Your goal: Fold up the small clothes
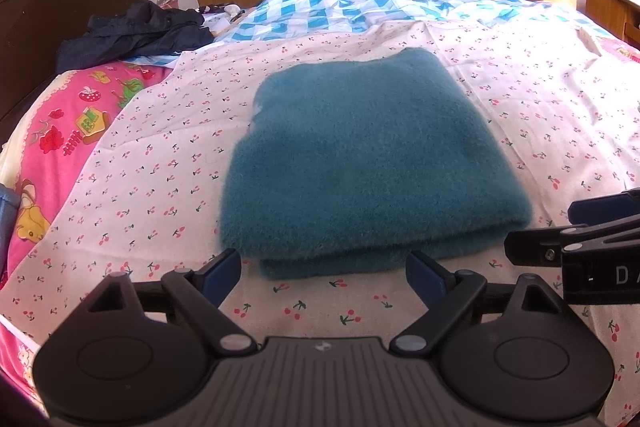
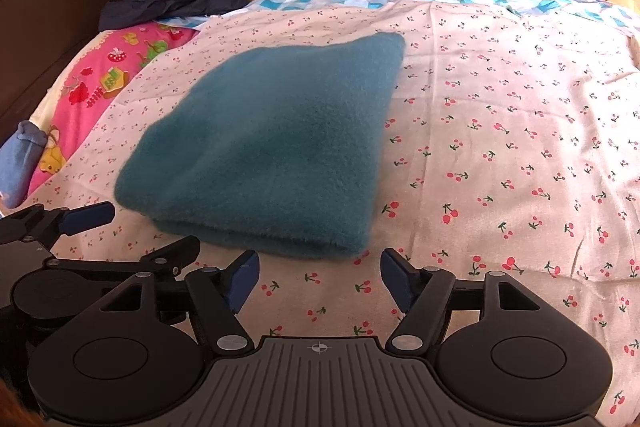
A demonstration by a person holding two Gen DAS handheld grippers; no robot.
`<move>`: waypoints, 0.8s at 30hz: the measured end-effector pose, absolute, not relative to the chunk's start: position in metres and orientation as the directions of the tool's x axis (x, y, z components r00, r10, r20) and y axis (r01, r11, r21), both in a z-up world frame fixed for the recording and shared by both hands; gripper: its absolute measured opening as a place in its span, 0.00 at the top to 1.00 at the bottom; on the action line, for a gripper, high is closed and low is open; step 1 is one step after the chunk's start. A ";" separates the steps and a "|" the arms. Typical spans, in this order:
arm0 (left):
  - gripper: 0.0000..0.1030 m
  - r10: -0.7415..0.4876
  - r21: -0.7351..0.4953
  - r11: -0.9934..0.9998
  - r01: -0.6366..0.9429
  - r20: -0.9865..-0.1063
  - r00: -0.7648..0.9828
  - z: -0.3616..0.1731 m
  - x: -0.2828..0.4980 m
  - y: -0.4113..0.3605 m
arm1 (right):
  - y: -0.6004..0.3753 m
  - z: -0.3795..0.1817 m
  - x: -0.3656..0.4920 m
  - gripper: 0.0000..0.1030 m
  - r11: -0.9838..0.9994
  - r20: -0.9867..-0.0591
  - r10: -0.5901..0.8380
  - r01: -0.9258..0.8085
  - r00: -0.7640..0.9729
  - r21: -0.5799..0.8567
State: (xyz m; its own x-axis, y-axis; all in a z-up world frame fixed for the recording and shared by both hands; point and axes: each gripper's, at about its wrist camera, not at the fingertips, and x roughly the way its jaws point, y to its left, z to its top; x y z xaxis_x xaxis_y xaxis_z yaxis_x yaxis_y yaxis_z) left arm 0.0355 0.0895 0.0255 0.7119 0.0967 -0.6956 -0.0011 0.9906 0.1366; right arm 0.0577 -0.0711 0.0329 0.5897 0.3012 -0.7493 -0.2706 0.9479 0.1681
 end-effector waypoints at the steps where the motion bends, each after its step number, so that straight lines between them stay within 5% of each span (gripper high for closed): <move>1: 0.08 0.095 0.135 0.991 -0.001 -0.697 0.711 0.025 0.035 0.090 | -0.071 0.033 0.058 0.34 0.948 -0.749 0.301 -0.271 0.591 0.168; 24: 0.08 0.096 0.121 0.993 -0.013 -0.712 0.696 0.024 0.038 0.092 | -0.072 0.033 0.054 0.33 0.951 -0.746 0.291 -0.265 0.599 0.158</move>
State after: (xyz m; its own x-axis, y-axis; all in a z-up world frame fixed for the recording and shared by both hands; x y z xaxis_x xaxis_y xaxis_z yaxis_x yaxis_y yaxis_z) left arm 0.0384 0.0923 0.0240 0.6959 0.0960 -0.7117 -0.0127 0.9925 0.1215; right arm 0.0540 -0.0716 0.0327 0.5990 0.2914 -0.7458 -0.2653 0.9510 0.1585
